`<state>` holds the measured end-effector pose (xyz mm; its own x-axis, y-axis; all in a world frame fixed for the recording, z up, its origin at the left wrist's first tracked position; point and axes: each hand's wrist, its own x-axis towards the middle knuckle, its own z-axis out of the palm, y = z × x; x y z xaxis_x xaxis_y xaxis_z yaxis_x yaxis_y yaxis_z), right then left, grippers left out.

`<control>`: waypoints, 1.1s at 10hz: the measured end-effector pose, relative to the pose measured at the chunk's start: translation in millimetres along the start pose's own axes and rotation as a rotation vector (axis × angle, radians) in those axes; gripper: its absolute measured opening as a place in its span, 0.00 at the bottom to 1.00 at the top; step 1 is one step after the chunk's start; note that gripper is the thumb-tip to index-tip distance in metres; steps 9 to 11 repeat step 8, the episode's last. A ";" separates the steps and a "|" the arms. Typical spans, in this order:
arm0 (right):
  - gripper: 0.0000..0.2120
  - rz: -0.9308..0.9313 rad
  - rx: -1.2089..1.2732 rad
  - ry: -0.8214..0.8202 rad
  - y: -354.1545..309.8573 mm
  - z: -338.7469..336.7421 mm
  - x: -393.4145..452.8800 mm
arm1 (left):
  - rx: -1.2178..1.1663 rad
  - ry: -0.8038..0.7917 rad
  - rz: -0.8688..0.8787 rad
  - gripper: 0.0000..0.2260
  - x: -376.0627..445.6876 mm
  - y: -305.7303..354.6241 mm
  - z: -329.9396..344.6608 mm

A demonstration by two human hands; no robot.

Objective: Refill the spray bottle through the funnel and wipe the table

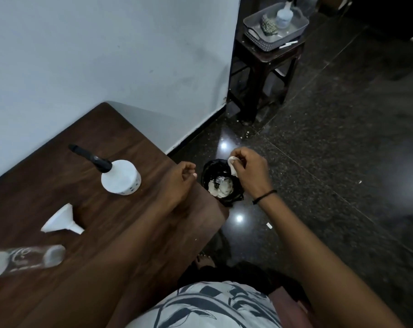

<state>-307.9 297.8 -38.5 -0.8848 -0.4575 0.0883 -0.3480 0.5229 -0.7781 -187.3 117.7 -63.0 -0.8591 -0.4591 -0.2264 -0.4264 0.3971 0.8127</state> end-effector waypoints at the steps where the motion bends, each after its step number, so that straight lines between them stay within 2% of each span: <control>1: 0.04 0.047 -0.097 -0.051 16.6 4.7 25.8 | 0.034 -0.013 -0.003 0.10 9.7 -0.1 3.5; 3: 0.04 0.211 -0.153 -0.072 60.0 24.9 61.6 | 0.070 -0.027 0.005 0.08 22.2 -2.1 8.0; 5: 0.04 0.289 -0.174 -0.090 80.3 47.7 83.5 | 0.089 -0.049 0.003 0.08 24.4 -11.1 3.8; 6: 0.09 0.379 -0.212 -0.182 90.8 58.6 89.0 | 0.125 -0.049 -0.003 0.07 24.8 -17.5 -1.1; 7: 0.10 0.436 -0.183 -0.184 90.8 58.0 85.9 | 0.153 -0.062 0.003 0.08 23.7 -21.4 -5.2; 8: 0.08 0.419 -0.121 -0.139 85.6 55.9 82.9 | 0.161 -0.038 0.025 0.08 26.1 -18.4 -5.3; 11: 0.08 0.419 -0.121 -0.139 85.6 55.9 82.9 | 0.161 -0.038 0.025 0.08 26.1 -18.4 -5.3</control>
